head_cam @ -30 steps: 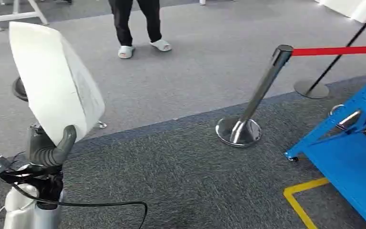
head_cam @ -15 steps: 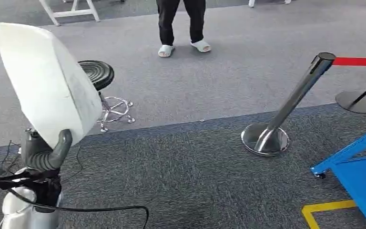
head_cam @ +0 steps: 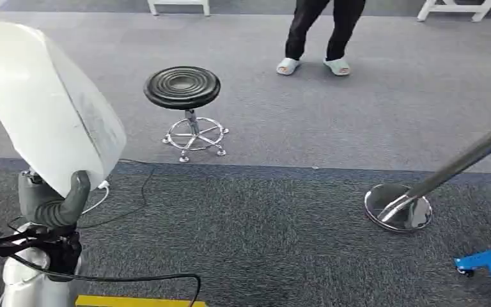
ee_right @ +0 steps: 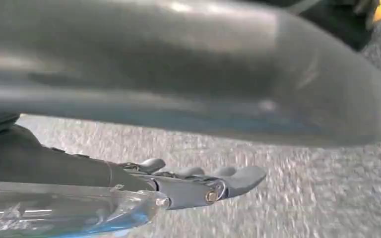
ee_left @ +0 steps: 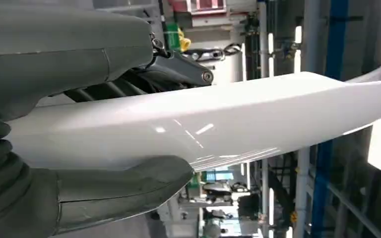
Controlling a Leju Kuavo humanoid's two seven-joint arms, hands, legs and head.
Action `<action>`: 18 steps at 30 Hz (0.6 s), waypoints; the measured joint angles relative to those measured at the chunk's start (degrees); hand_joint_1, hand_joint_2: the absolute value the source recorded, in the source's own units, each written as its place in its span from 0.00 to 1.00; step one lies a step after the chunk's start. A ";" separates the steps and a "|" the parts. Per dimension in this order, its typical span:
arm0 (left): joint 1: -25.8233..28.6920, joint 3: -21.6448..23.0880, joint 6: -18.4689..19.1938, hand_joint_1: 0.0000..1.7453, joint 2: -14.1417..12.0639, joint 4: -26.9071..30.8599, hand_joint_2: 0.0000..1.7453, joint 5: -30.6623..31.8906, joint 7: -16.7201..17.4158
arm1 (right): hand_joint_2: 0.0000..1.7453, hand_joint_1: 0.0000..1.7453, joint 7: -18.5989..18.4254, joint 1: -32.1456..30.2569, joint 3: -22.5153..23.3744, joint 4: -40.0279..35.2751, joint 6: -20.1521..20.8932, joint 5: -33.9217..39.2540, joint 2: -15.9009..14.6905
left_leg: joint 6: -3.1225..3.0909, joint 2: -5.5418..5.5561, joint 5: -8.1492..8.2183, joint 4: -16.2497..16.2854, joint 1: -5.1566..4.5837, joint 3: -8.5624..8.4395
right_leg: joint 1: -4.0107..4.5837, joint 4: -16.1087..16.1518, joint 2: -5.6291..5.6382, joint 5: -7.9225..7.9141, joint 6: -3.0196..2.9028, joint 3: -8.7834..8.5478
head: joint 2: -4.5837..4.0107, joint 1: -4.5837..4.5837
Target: Take the parts from the cabinet and place them on the table.
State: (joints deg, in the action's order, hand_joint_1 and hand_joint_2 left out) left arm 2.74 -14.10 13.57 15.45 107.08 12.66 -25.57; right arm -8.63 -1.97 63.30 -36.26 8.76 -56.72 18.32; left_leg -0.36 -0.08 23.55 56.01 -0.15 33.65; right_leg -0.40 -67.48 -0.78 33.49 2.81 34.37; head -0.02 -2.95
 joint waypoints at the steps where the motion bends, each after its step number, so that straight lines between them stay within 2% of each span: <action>1: 0.07 0.02 0.11 1.00 0.02 0.00 1.00 -0.02 -0.04 | 0.00 0.00 0.02 0.00 0.02 0.00 0.00 0.00 -0.02 | -0.08 0.76 0.05 0.01 -0.01 0.04 | 0.01 -4.72 0.53 1.84 0.07 2.47 | 0.00 0.02; 2: 0.18 0.00 0.15 1.00 0.02 0.00 1.00 -0.02 -0.04 | 0.00 0.00 0.02 0.01 0.02 0.02 0.00 0.00 -0.02 | -0.08 1.54 0.05 0.02 -0.03 0.02 | 0.04 -8.16 0.65 2.76 0.07 4.44 | 0.00 0.02; 3: 0.30 -0.02 0.24 1.00 0.00 0.00 1.00 -0.02 -0.04 | 0.00 0.00 0.02 0.09 0.02 0.04 0.07 0.00 -0.02 | -0.08 2.45 0.05 0.03 -0.03 -0.04 | 0.04 -9.07 0.66 2.15 0.01 5.37 | 0.00 -0.02; 4: 0.33 -0.02 0.24 1.00 0.00 0.00 1.00 -0.02 -0.04 | 0.00 0.00 0.02 0.11 0.04 0.07 0.05 0.00 -0.04 | -0.06 3.45 0.05 0.06 0.00 -0.12 | -0.03 -7.07 0.69 0.16 -0.02 4.85 | 0.00 0.04; 5: 0.34 -0.02 0.24 1.00 0.00 0.00 1.00 -0.02 -0.04 | 0.00 0.00 0.02 0.11 0.04 0.07 0.02 0.00 -0.04 | -0.01 4.34 0.05 0.08 0.09 -0.25 | -0.18 -3.07 0.87 -2.54 -0.04 3.21 | 0.00 -0.02; 6: 0.33 -0.04 0.26 1.00 0.00 0.00 1.00 -0.02 -0.04 | 0.00 0.00 0.02 0.11 0.04 0.07 0.02 0.00 -0.07 | 0.25 5.26 0.13 0.17 0.23 -0.42 | -0.38 2.36 1.72 -5.51 0.02 0.78 | 0.02 0.02; 7: 0.31 -0.02 0.33 1.00 0.00 0.00 1.00 -0.09 -0.04 | 0.00 0.00 0.04 0.02 0.04 0.11 0.04 0.00 -0.07 | 0.65 6.00 0.25 0.38 0.35 -0.39 | -0.88 6.70 4.39 -7.31 0.37 -1.14 | 0.00 0.04; 8: 0.22 -0.02 0.59 1.00 0.00 0.00 1.00 -0.20 -0.04 | 0.00 0.00 0.04 -0.01 0.04 0.28 0.07 0.00 -0.02 | 1.17 6.73 0.41 0.91 0.08 0.10 | -1.33 8.12 7.40 -6.24 0.56 -1.59 | 0.00 0.09; 11: 0.55 0.24 2.30 1.00 -0.07 0.00 1.00 -0.68 0.04 | 0.00 0.00 0.11 0.17 0.04 0.31 0.44 -0.28 -0.02 | 2.33 8.43 -0.36 0.34 0.75 0.72 | -0.62 7.81 5.63 -6.55 -0.88 -1.62 | 0.00 0.00; 12: 0.70 0.31 2.52 1.00 -0.15 0.00 1.00 -0.50 0.07 | 0.00 0.00 0.17 0.18 0.04 0.31 0.59 -0.39 0.02 | 2.59 8.99 -0.43 0.36 0.77 0.92 | -0.82 8.19 4.72 -6.86 -1.36 -1.73 | 0.00 0.00; 13: 0.75 0.50 2.58 1.00 -0.15 0.00 1.00 -0.33 0.07 | 0.00 0.00 0.22 0.18 0.04 0.31 0.61 -0.48 0.04 | 2.67 5.74 0.15 0.97 0.45 1.09 | -0.80 8.36 3.92 -6.99 -1.74 -1.86 | 0.00 -0.09; 14: 0.53 0.94 2.60 1.00 -0.15 -0.02 1.00 -0.11 0.07 | 0.00 0.00 0.26 0.14 0.07 0.31 0.63 -0.52 0.04 | 2.85 3.13 1.79 3.26 0.25 2.27 | -0.67 8.43 3.19 -6.98 -2.19 -1.90 | 0.00 -0.63; 15: 0.42 1.31 2.60 1.00 -0.15 -0.02 1.00 -0.02 0.07 | 0.00 0.00 0.26 0.08 0.11 0.31 0.63 -0.55 0.04 | 3.02 1.90 3.85 7.02 0.26 4.16 | -0.48 8.44 2.37 -6.97 -2.30 -1.85 | 0.00 -0.68; 16: 0.56 1.62 2.60 1.00 -0.18 -0.09 1.00 0.00 -0.02 | 0.00 0.00 0.26 0.05 0.15 0.31 0.66 -0.57 0.04 | 3.12 1.13 6.36 12.63 0.28 6.96 | -0.26 8.44 1.24 -6.88 -2.45 -1.81 | 0.00 -0.70; 17: 0.76 1.79 2.65 1.00 -0.20 -0.13 1.00 -0.22 -0.35 | 0.00 0.00 0.26 0.05 0.17 0.31 0.74 -0.66 0.04 | 3.15 0.92 7.79 16.86 0.29 9.10 | -0.16 8.43 0.23 -6.78 -2.60 -1.75 | 0.00 -0.68; 18: 0.98 1.88 3.04 1.00 -0.24 -0.15 1.00 -0.89 -0.96 | 0.00 0.00 0.26 0.05 0.20 0.31 0.85 -0.78 0.04 | 3.13 0.87 7.92 18.51 0.29 9.98 | -0.09 8.43 -0.50 -6.75 -2.65 -1.77 | 0.02 -0.72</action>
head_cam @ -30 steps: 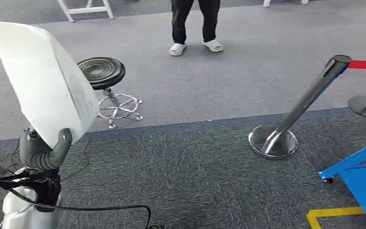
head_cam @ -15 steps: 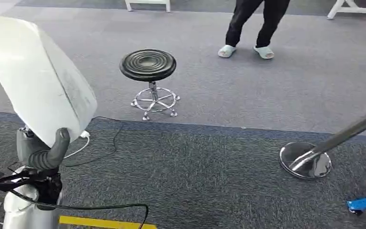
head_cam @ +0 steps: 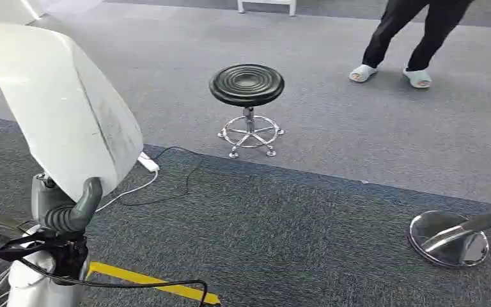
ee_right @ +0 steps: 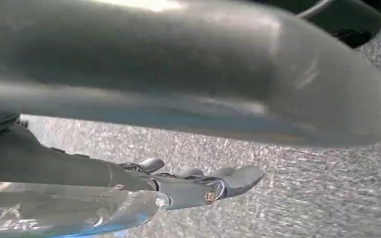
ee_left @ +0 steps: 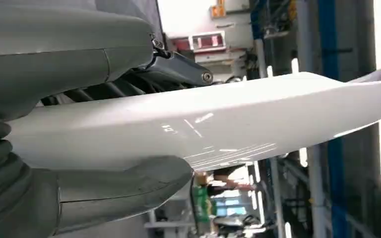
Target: Take the parts from the cabinet and place them on the table.
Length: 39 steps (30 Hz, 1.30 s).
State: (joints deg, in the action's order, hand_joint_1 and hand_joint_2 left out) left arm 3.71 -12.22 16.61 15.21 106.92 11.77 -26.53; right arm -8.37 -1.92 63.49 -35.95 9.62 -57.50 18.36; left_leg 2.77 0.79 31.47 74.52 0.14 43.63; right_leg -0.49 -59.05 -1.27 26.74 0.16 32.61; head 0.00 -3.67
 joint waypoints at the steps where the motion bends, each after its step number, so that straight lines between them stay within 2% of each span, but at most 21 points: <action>1: 0.21 -0.02 0.61 1.00 -0.22 0.00 1.00 -0.99 -1.07 | 0.00 0.00 0.00 0.03 0.02 0.00 0.24 -0.20 0.00 | -0.07 -0.02 -1.18 -0.88 -0.02 -0.44 | 0.08 0.00 -0.93 0.07 -0.02 -0.05 | -0.02 0.02; 3: 0.33 0.02 1.12 1.00 -0.50 0.04 1.00 -1.36 -1.86 | 0.00 0.00 0.00 0.07 0.07 0.00 0.59 -0.46 0.00 | -0.42 -0.60 -5.62 -8.61 -0.08 -4.71 | 0.14 0.00 -2.50 0.28 0.09 -0.38 | -0.02 0.04; 5: 0.30 0.11 1.47 1.00 -0.53 0.17 1.00 -1.34 -2.10 | 0.00 0.00 0.31 0.05 0.09 0.00 0.92 -1.12 0.00 | -0.81 -5.75 -7.53 -16.97 -0.75 -9.72 | 0.48 -0.03 -3.63 0.69 0.60 -0.85 | -0.02 -0.02; 9: 0.72 0.55 1.56 1.00 -0.68 0.28 1.00 -1.12 -2.15 | 0.00 0.00 1.27 0.14 0.31 0.00 1.31 -2.23 0.00 | -2.12 -3.02 -7.39 -17.88 -1.15 -9.58 | 0.67 0.46 -6.24 1.13 1.74 -1.80 | -0.02 0.06; 10: 0.84 0.55 1.51 1.00 -0.70 0.39 1.00 -1.05 -2.15 | 0.00 0.00 1.40 0.17 0.33 -0.02 1.38 -2.41 -0.02 | -2.60 -2.27 -7.75 -18.34 -0.55 -10.03 | 0.42 0.22 -5.23 1.57 2.35 -1.63 | 0.00 0.00; 11: 0.81 0.59 1.42 1.00 -0.74 0.55 1.00 -1.06 -2.26 | 0.00 0.00 1.62 0.17 0.33 0.00 1.53 -2.54 -0.07 | -2.77 -1.69 -7.76 -18.36 -0.42 -10.13 | 0.34 -1.50 -1.67 2.71 2.65 -1.25 | -0.02 0.41; 12: 0.74 0.74 1.45 1.00 -0.72 0.55 1.00 -1.03 -2.28 | 0.00 0.00 1.71 0.12 0.42 -0.02 1.53 -2.71 -0.07 | -3.13 -1.16 -7.78 -18.35 -0.35 -10.12 | 0.30 -5.16 0.15 4.67 2.73 0.44 | -0.02 0.59; 15: 1.06 0.87 1.42 1.00 -0.77 0.55 1.00 -0.95 -2.28 | 0.00 0.00 1.73 0.06 1.07 0.00 1.53 -3.04 -0.07 | -3.22 1.15 -7.80 -18.34 -0.37 -10.06 | 0.35 -17.89 1.12 9.21 2.90 7.24 | -0.02 0.72; 16: 1.15 0.87 1.42 1.00 -0.79 0.55 1.00 -0.95 -2.28 | 0.00 0.00 1.73 0.07 1.16 0.00 1.55 -3.06 -0.07 | -3.21 2.00 -7.80 -18.33 -0.36 -10.11 | 0.35 -17.75 1.13 8.23 2.82 7.55 | -0.02 0.74; 18: 1.29 0.87 1.51 1.00 -0.79 0.55 1.00 -1.16 -2.45 | 0.00 0.00 1.71 0.07 1.22 0.00 1.57 -3.22 -0.07 | -3.09 3.78 -7.83 -18.29 -0.25 -10.34 | 0.17 -10.43 1.54 3.30 2.68 4.48 | -0.02 0.70; 19: 1.29 0.87 1.58 1.00 -0.79 0.55 1.00 -1.21 -2.48 | 0.00 0.00 1.71 0.06 1.25 0.00 1.57 -3.26 -0.07 | -2.88 4.62 -7.82 -18.23 -0.14 -10.43 | -0.04 -5.13 2.72 0.69 2.70 1.98 | -0.02 0.76; 20: 1.29 0.92 1.62 1.00 -0.79 0.57 1.00 -1.19 -2.56 | 0.00 0.00 1.70 0.01 1.27 0.04 1.57 -3.30 -0.07 | -2.50 5.36 -7.79 -18.13 -0.07 -10.34 | -0.59 -1.04 6.22 -0.25 2.94 0.21 | 0.00 0.81; 21: 1.21 0.92 1.62 1.00 -0.79 0.61 1.00 -1.19 -2.63 | 0.00 0.00 1.70 0.04 1.33 0.18 1.60 -3.30 -0.04 | -2.11 6.09 -7.74 -17.52 -0.38 -9.87 | -0.95 0.17 7.96 0.36 2.76 -0.26 | -0.02 0.76; 25: 1.32 0.96 1.60 1.00 -0.88 0.66 1.00 -0.86 -2.63 | 0.00 0.00 1.70 0.25 1.42 0.20 1.73 -3.48 0.07 | -0.67 8.35 -8.58 -18.22 0.29 -9.05 | -0.55 0.20 4.96 -0.25 0.92 -0.30 | -0.02 0.76; 27: 0.91 0.96 1.45 1.00 -0.94 0.66 1.00 -0.86 -2.63 | 0.00 0.00 1.70 0.31 1.42 0.20 1.73 -3.59 0.07 | -0.34 1.99 -5.54 -14.20 -0.22 -7.15 | -0.34 0.42 3.37 -0.38 0.18 -0.41 | -0.02 -0.20; 29: 0.77 0.96 1.42 1.00 -0.96 0.66 1.00 -0.92 -2.63 | 0.00 0.00 1.70 0.28 1.55 0.20 1.73 -3.74 0.07 | -0.06 0.19 -0.99 -4.68 -0.13 -2.52 | -0.05 0.42 1.35 -0.26 -0.06 -0.29 | -0.02 -0.22; 31: 0.90 0.92 1.42 1.00 -1.18 0.66 1.00 -1.06 -2.63 | 0.00 0.00 1.71 0.28 1.73 0.22 1.73 -3.94 0.07 | 0.04 0.00 -0.06 -0.12 -0.12 -0.22 | 0.02 0.41 -0.52 -0.15 -0.18 -0.28 | -0.02 -0.20; 34: 0.94 0.76 1.45 1.00 -1.55 0.68 1.00 -1.41 -2.63 | 0.00 0.00 1.70 0.42 1.75 0.50 1.75 -4.29 0.07 | -0.23 -0.97 -6.05 -10.12 -0.18 -5.89 | 0.01 0.41 -2.86 0.15 0.05 -0.70 | -0.02 -0.20; 35: 0.91 0.76 1.51 1.00 -1.60 0.74 1.00 -1.54 -2.63 | 0.00 0.00 1.68 0.47 1.75 0.63 1.75 -4.40 0.07 | -0.57 -4.15 -7.85 -15.58 -0.42 -9.23 | 0.12 0.41 -3.47 0.33 0.34 -1.04 | -0.02 -0.24; 36: 0.68 0.76 1.64 1.00 -1.62 0.77 1.00 -1.62 -2.63 | 0.00 0.00 1.68 0.45 1.75 0.72 1.75 -4.48 0.07 | -0.59 -6.31 -7.31 -17.91 -0.84 -10.37 | 0.61 0.19 -3.97 0.68 0.68 -1.07 | -0.02 -0.33; 39: 0.68 0.59 1.84 1.00 -1.75 0.76 1.00 -1.87 -2.63 | 0.00 0.00 1.53 0.59 1.79 1.01 1.75 -4.90 0.04 | -1.82 -3.72 -7.30 -17.95 -0.99 -9.84 | 0.60 0.61 -6.04 0.86 1.51 -1.60 | -0.02 -0.05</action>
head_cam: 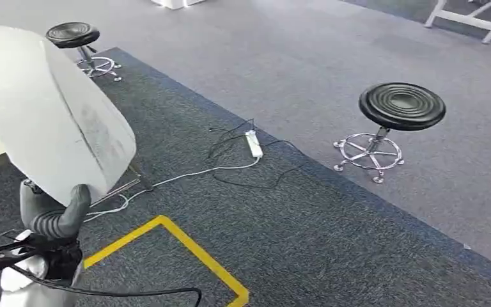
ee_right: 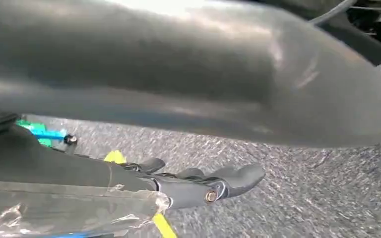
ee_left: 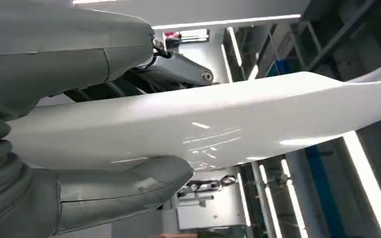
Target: Take the parts from the cabinet and place them on the table.
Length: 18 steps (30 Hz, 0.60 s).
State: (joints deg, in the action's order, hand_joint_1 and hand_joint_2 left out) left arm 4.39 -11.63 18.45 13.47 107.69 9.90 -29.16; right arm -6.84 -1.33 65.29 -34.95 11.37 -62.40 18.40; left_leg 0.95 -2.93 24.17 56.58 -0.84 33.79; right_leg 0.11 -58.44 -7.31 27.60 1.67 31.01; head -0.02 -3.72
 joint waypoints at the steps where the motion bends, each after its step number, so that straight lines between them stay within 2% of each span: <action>1: 0.03 -0.02 0.22 1.00 -0.02 0.00 1.00 0.00 0.00 | 0.00 0.00 -0.02 0.12 0.02 0.02 -0.02 -0.04 0.00 | -0.40 0.98 -0.18 -0.39 0.15 -0.17 | 0.08 0.13 -0.84 0.28 0.43 -0.47 | 0.00 -0.15; 2: 0.09 0.00 0.42 1.00 -0.02 0.04 1.00 0.00 0.00 | 0.00 0.00 0.02 0.15 0.02 0.02 -0.02 -0.18 -0.02 | -0.74 1.56 -0.44 -0.61 0.63 -0.57 | -0.22 -0.34 0.73 0.72 0.89 -0.37 | 0.00 0.00; 3: -0.08 -0.04 0.55 1.00 -0.11 0.07 1.00 -0.02 0.00 | 0.00 0.00 0.02 0.15 0.02 0.11 0.02 -0.20 -0.02 | -0.99 2.11 -0.38 -0.61 0.82 -0.66 | -0.28 -2.47 3.90 2.17 1.09 0.40 | 0.00 0.35; 4: -0.12 0.00 0.70 1.00 -0.07 0.07 1.00 0.00 0.00 | 0.00 0.00 0.02 0.09 0.02 0.22 -0.04 -0.26 -0.02 | -1.28 2.75 -0.44 -0.60 0.86 -0.64 | -0.42 -6.74 5.88 4.36 1.19 2.44 | 0.00 0.66; 5: -0.04 0.07 0.77 1.00 -0.07 0.07 1.00 0.02 0.00 | 0.00 0.00 -0.04 0.08 0.13 0.28 -0.07 -0.33 -0.04 | -1.36 3.44 -0.40 -0.59 0.86 -0.59 | -0.46 -12.00 6.81 6.65 1.31 5.12 | 0.00 0.79; 6: 0.00 0.07 0.77 1.00 -0.09 0.07 1.00 0.00 0.00 | 0.00 0.00 -0.04 0.09 0.26 0.31 -0.09 -0.33 -0.04 | -1.37 4.17 -0.40 -0.57 0.86 -0.54 | -0.44 -16.03 7.09 8.04 1.39 7.36 | 0.00 0.77; 7: 0.08 0.02 0.77 1.00 -0.13 0.07 1.00 0.02 0.00 | 0.00 0.00 -0.07 0.09 0.37 0.35 -0.09 -0.33 -0.07 | -1.37 4.91 -0.40 -0.56 0.84 -0.57 | -0.43 -18.36 7.17 8.24 1.37 8.88 | 0.02 0.75; 8: 0.14 0.00 0.77 1.00 -0.13 0.07 1.00 0.02 0.00 | 0.00 0.00 -0.04 0.11 0.44 0.39 -0.04 -0.35 -0.07 | -1.36 5.90 -0.40 -0.55 0.84 -0.65 | -0.45 -17.54 7.19 6.72 1.33 8.95 | 0.00 0.74; 9: 0.17 -0.04 0.77 1.00 -0.13 0.07 1.00 0.02 0.00 | 0.00 0.00 -0.04 0.11 0.46 0.44 -0.04 -0.37 -0.07 | -1.33 6.82 -0.39 -0.54 0.87 -0.75 | -0.54 -13.79 7.27 3.96 1.29 7.52 | 0.00 0.77; 10: 0.17 -0.09 0.77 1.00 -0.13 0.07 1.00 0.11 0.00 | 0.00 0.00 0.00 0.12 0.46 0.46 -0.04 -0.39 -0.07 | -1.15 7.73 -0.38 -0.52 0.95 -0.88 | -0.70 -8.78 7.74 1.10 1.21 5.30 | 0.00 0.72; 11: 0.17 -0.13 0.77 1.00 -0.13 0.07 1.00 0.16 0.00 | 0.00 0.00 0.00 0.10 0.46 0.50 -0.04 -0.44 -0.07 | -0.87 8.46 -0.32 -0.44 1.05 -0.95 | -0.96 -3.57 9.42 -1.35 1.30 2.89 | 0.00 0.77; 12: 0.15 -0.17 0.77 1.00 -0.13 0.07 1.00 0.15 0.00 | 0.00 0.00 0.02 0.02 0.46 0.68 -0.09 -0.50 -0.07 | -0.48 9.09 -0.31 -0.32 0.96 -0.79 | -1.36 -0.93 12.77 -1.00 1.32 1.70 | 0.00 0.81; 13: 0.17 -0.17 0.77 1.00 -0.13 0.09 1.00 0.20 0.00 | 0.00 0.00 0.00 0.03 0.46 0.88 -0.18 -0.53 -0.04 | -0.16 9.91 -0.27 0.01 0.84 -0.39 | -1.48 -0.37 12.47 -0.97 0.98 1.23 | 0.00 0.72; 16: 0.73 -0.26 0.77 1.00 -0.18 0.20 1.00 0.33 0.00 | 0.00 0.00 0.00 0.18 0.55 1.11 -0.37 -0.79 -0.02 | 0.87 11.48 -0.96 -0.53 1.33 0.11 | -0.96 -0.48 10.71 -1.21 -0.08 1.39 | 0.00 0.72; 17: 0.93 -0.35 0.77 1.00 -0.22 0.22 1.00 0.33 0.00 | 0.00 0.00 0.02 0.19 0.55 1.25 -0.37 -0.83 0.09 | 1.04 11.21 -0.71 -0.29 1.35 0.21 | -1.31 -0.18 9.86 -1.41 -0.45 1.35 | 0.00 0.74; 18: 0.97 -0.42 0.77 1.00 -0.22 0.28 1.00 0.33 0.00 | 0.00 0.00 0.13 0.22 0.57 1.25 -0.42 -0.85 0.09 | 1.30 7.34 0.48 1.14 0.83 0.82 | -1.22 -0.17 9.32 -1.41 -0.73 1.31 | 0.00 0.25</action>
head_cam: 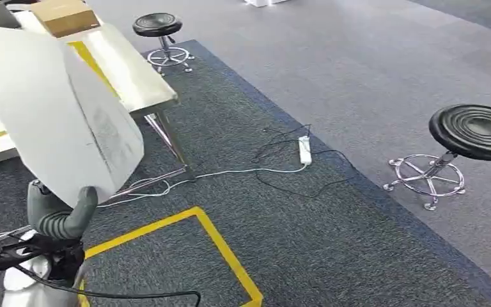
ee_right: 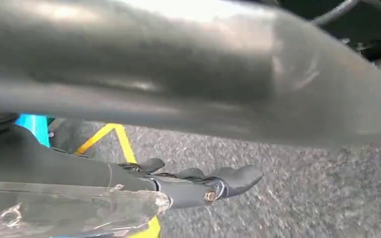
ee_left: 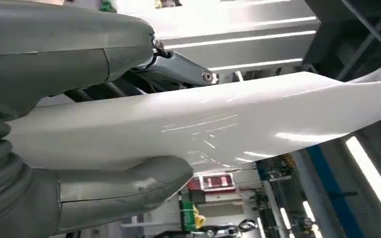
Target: Take the parts from the cabinet and place them on the table.
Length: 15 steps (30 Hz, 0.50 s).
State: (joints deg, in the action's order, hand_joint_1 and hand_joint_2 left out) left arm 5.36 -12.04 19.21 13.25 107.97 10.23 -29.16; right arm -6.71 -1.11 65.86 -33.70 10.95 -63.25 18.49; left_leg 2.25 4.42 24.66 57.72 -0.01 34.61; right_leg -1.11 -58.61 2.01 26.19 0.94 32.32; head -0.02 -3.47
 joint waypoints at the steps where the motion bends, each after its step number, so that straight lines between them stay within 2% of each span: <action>1: -0.15 -0.04 0.00 1.00 0.00 0.02 1.00 0.00 0.00 | 0.00 0.00 0.02 -0.03 0.02 0.02 0.00 -0.02 0.00 | 0.19 -2.13 2.19 3.45 0.01 1.79 | 0.14 0.00 -0.83 0.09 -0.31 0.02 | 0.02 -0.36; 2: -0.15 -0.04 0.00 1.00 0.00 0.02 1.00 0.02 0.00 | 0.00 0.00 0.02 -0.05 0.07 0.11 0.00 -0.02 0.00 | 0.31 -3.01 4.53 8.16 0.06 4.13 | 0.27 0.00 -1.69 0.17 -0.43 0.03 | 0.00 -0.34; 3: -0.10 -0.04 0.00 1.00 0.00 0.02 1.00 0.00 0.00 | 0.00 0.00 0.02 -0.07 0.13 0.11 -0.02 -0.04 0.00 | 0.38 -3.40 6.20 12.33 0.06 6.19 | 0.33 0.00 -2.55 0.23 -0.52 0.05 | 0.00 -0.34; 4: -0.02 -0.04 0.00 1.00 0.00 0.02 1.00 0.00 0.00 | 0.00 0.00 0.02 -0.08 0.20 0.11 -0.02 -0.04 0.00 | 0.43 -3.52 7.07 15.76 0.07 7.95 | 0.39 -0.02 -3.54 0.32 -0.64 0.05 | 0.00 -0.36; 5: 0.09 -0.13 0.00 1.00 0.00 0.02 1.00 0.00 0.02 | 0.00 0.00 0.02 -0.07 0.22 0.13 -0.11 -0.07 0.00 | 0.44 -3.54 6.35 15.97 0.08 8.17 | 0.42 -0.02 -4.36 0.40 -0.62 -0.02 | 0.00 -0.34; 6: 0.15 -0.22 -0.13 1.00 0.00 0.02 1.00 0.02 0.15 | 0.00 0.00 0.02 -0.05 0.24 0.15 -0.35 -0.11 0.00 | 0.40 -3.63 4.50 13.96 0.08 7.12 | 0.42 -0.02 -5.19 0.51 -0.57 -0.13 | 0.02 -0.36; 7: 0.23 -0.24 -0.31 1.00 0.04 0.02 1.00 0.04 0.50 | 0.00 0.00 0.00 -0.04 0.24 0.15 -0.54 -0.13 0.00 | 0.30 -3.96 2.01 9.92 0.08 4.92 | 0.42 -0.02 -5.99 0.65 -0.47 -0.36 | 0.00 -0.34; 8: 0.38 -0.26 -0.48 1.00 0.09 0.06 1.00 0.19 0.59 | 0.00 0.00 -0.04 -0.04 0.24 0.15 -0.74 -0.13 0.00 | 0.21 -5.08 -0.34 4.98 0.07 2.14 | 0.40 -0.02 -6.74 0.85 -0.25 -0.66 | 0.00 -0.36; 9: 0.50 -0.28 -0.63 1.00 0.13 0.15 1.00 0.22 0.61 | 0.00 0.00 -0.09 -0.05 0.24 0.15 -0.83 -0.13 0.00 | 0.06 -8.13 -1.40 1.34 -0.03 -0.04 | 0.63 -0.02 -7.29 1.07 0.07 -0.96 | 0.00 -0.40; 10: 0.45 -0.26 -0.89 1.00 0.30 0.20 1.00 0.33 0.74 | 0.00 0.00 -0.17 -0.08 0.26 0.13 -0.94 -0.13 -0.04 | -0.09 -9.87 -0.43 -0.90 -0.60 -0.76 | 1.22 -0.39 -7.69 1.58 0.51 -0.98 | 0.00 -0.66; 11: 0.72 -0.28 -1.05 1.00 0.55 0.22 1.00 0.59 0.79 | 0.00 0.00 -0.39 -0.13 0.26 0.13 -0.94 -0.13 -0.07 | -0.74 -8.97 -0.57 -0.44 -0.37 -0.60 | 1.38 -0.02 -8.18 1.58 0.75 -0.90 | 0.02 -0.25; 13: 1.33 -0.37 -1.25 1.00 0.63 0.24 1.00 0.72 0.79 | 0.00 0.00 -0.63 -0.01 0.28 0.13 -0.92 -0.13 -0.09 | -1.26 -7.49 -0.29 -0.47 -0.58 -0.39 | 1.36 0.27 -9.92 1.86 1.19 -1.86 | 0.02 -0.01; 14: 1.46 -0.44 -1.27 1.00 0.66 0.24 1.00 0.74 0.79 | 0.00 0.00 -0.65 0.04 0.28 0.13 -0.90 -0.13 -0.11 | -1.65 -6.60 -0.54 -0.69 -0.26 -0.61 | 1.29 0.25 -10.49 2.23 1.58 -1.95 | 0.02 -0.18; 15: 1.45 -0.52 -1.27 1.00 0.72 0.24 1.00 0.74 0.76 | 0.00 0.00 -0.63 0.05 0.26 0.13 -0.86 -0.15 -0.13 | -1.89 -5.96 -0.60 -0.77 -0.03 -0.61 | 1.02 -0.74 -7.39 3.02 2.07 -1.70 | 0.02 0.16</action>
State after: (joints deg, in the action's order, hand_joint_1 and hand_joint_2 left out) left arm 6.81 -12.57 17.94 13.97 108.21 10.97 -28.39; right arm -7.34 -1.07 66.12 -33.57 10.09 -63.41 18.36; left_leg 0.36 -1.54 24.05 56.94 -0.04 33.99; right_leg -0.09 -59.35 -5.39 29.21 3.01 30.61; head 0.00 -3.30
